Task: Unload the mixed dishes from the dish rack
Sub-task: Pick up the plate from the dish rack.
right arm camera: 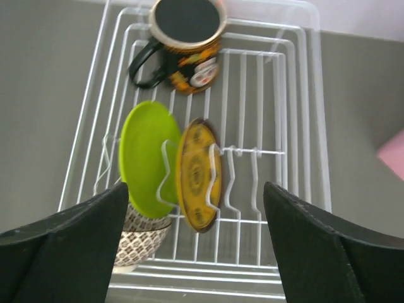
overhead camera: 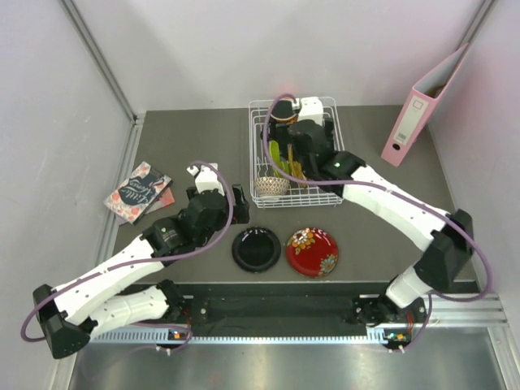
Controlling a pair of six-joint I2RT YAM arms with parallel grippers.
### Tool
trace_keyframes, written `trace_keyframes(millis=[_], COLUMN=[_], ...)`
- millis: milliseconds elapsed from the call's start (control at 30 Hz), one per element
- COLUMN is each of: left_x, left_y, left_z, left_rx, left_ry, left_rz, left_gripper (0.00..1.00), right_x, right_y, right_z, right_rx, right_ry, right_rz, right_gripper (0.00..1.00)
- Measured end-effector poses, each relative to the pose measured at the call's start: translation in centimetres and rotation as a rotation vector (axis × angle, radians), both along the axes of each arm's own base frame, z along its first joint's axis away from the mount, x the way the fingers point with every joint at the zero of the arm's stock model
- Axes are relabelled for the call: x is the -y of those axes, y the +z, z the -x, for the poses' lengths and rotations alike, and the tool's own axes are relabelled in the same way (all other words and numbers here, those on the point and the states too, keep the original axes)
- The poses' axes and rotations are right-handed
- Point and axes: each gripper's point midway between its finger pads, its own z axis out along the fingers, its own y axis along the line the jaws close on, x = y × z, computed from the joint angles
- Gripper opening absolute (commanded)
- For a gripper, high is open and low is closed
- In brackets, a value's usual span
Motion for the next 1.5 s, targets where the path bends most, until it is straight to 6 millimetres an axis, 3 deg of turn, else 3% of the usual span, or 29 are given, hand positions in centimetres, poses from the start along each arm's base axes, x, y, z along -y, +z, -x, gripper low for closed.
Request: trace_keyframes(millis=[67,100,200,400,700,833,867,933,967,1067,1333,1500], left_x=[-0.1,-0.2,-0.6,-1.9,-2.3,-2.4,-2.4,-2.3,-2.3,-2.1,-1.7,-1.4], left_y=[-0.5,-0.6,-0.4,0.4,-0.8,-0.9,-1.0,-1.3,-1.5,-2.3,-3.2,-3.3], left_z=[0.1,0.2,0.3,0.7,0.6,0.5,0.5,0.4,0.4,0.2,0.0,0.0], left_rx=[-0.009,-0.011,-0.001,0.042,0.028,0.027,0.025,0.017,0.013,-0.005,-0.023,-0.030], left_ry=[0.001,0.001,0.010,0.037,0.052,0.055,0.056,0.055,0.054,0.050,0.033,0.022], left_rz=[-0.007,-0.008,-0.005,0.018,-0.016,-0.024,-0.028,-0.040,-0.046,-0.073,-0.109,-0.103], left_gripper=[0.99,0.99,0.99,0.99,0.99,0.99,0.99,0.99,0.99,0.99,0.99,0.99], right_x=[-1.5,-1.9,-2.0,-1.2,-2.8,-3.0,-3.0,-2.8,-2.7,-2.6,-2.7,-2.7], right_y=[-1.9,-2.7,-4.7,-6.7,-12.7,-15.4,-15.8,-16.6,-16.9,-17.0,-16.3,-13.9], right_z=[-0.5,-0.7,-1.2,-2.1,-3.1,-3.7,-3.8,-4.0,-4.1,-4.3,-4.3,-4.0], right_rx=[-0.059,-0.083,-0.145,-0.197,-0.306,-0.357,-0.363,-0.378,-0.382,-0.383,-0.370,-0.333], right_ry=[0.065,0.084,0.113,0.121,0.163,0.172,0.174,0.169,0.166,0.163,0.162,0.173], right_rz=[0.018,0.025,0.036,0.028,0.074,0.094,0.100,0.104,0.105,0.098,0.084,0.053], right_gripper=[0.66,0.64,0.65,0.67,0.64,0.45,0.35,0.24,0.13,0.00,0.00,0.00])
